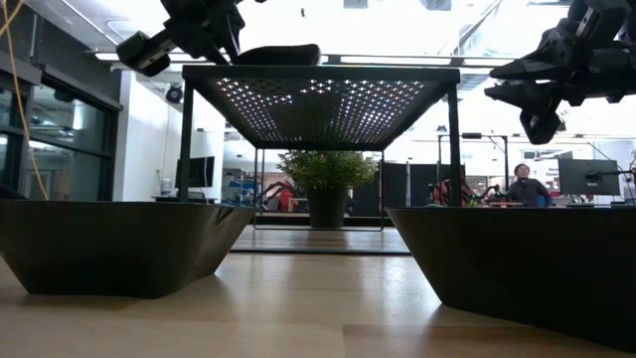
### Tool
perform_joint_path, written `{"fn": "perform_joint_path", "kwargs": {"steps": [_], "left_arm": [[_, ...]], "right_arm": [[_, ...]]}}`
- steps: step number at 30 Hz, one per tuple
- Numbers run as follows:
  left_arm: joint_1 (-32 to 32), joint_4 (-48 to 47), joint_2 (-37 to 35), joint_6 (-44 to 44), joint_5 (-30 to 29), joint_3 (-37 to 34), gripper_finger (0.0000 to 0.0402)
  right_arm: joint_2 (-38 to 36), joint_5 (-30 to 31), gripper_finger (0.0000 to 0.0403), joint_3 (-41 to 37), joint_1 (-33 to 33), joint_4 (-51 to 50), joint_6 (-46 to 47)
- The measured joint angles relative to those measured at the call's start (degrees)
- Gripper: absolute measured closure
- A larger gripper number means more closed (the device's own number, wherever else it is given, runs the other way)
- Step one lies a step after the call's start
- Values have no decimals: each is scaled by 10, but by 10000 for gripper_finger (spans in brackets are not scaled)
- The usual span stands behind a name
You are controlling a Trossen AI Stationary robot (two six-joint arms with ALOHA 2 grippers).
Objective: Pick & Place Mini shaped plates
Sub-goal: Put the leaf-shaped plate on the shelf, then stack the square plate on top of the square plate on the shelf
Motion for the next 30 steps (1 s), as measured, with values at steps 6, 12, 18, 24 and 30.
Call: {"fn": "perform_joint_path", "kwargs": {"steps": [6, 12, 18, 24, 30], "left_arm": [[0, 1, 0, 0, -7, 0, 401], [0, 2, 0, 4, -7, 0, 401], [0, 2, 0, 5, -5, 0, 400], [0, 3, -9, 15, -5, -1, 364], [0, 2, -26, 17, -7, -1, 303]], "right_arm": [[0, 0, 288, 0, 0, 0, 2], [0, 0, 288, 0, 0, -2, 2], [0, 0, 288, 0, 0, -2, -1], [0, 0, 288, 0, 0, -2, -2], [0, -1, 288, 0, 0, -2, -2]]}}
